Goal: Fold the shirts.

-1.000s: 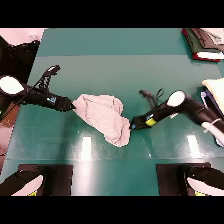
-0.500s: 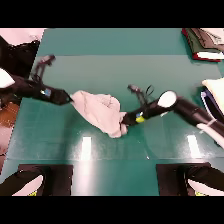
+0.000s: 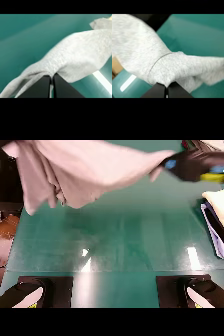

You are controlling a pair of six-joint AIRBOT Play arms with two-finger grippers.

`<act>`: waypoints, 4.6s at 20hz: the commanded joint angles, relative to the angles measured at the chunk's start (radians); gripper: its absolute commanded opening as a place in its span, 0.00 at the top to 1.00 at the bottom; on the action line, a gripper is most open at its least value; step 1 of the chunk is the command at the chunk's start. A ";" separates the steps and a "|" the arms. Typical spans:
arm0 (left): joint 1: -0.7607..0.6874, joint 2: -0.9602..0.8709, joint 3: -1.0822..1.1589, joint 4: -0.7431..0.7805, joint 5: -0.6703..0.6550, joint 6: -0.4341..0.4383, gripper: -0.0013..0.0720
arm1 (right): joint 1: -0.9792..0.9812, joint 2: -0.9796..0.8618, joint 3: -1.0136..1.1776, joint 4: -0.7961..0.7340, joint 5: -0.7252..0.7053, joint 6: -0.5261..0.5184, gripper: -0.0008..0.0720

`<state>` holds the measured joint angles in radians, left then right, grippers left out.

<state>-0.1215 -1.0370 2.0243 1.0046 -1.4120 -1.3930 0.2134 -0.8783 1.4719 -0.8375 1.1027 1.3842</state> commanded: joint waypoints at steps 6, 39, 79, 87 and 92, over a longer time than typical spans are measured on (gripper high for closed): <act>0.000 0.060 0.063 -0.111 -0.047 -0.048 0.95 | -0.150 0.087 0.103 -0.003 0.217 0.151 0.97; -0.003 -0.191 -1.165 0.143 0.490 0.132 0.24 | -0.422 -0.393 -0.042 -0.054 0.213 0.105 0.29; -0.008 -0.041 -1.079 0.148 0.111 0.106 0.95 | 0.435 -0.504 -0.628 0.043 -0.404 0.299 0.38; -0.008 -0.041 -1.079 0.148 0.115 0.107 0.95 | 0.449 -0.626 -0.518 -0.006 -0.376 0.297 0.82; -0.008 -0.041 -1.079 0.284 0.103 0.109 0.95 | 0.373 -0.515 -0.518 -0.334 -0.171 0.304 0.97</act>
<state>-0.1295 -1.0786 0.9455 1.2045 -1.2995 -1.2854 0.6304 -1.4525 0.9493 -0.9741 0.8036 1.6817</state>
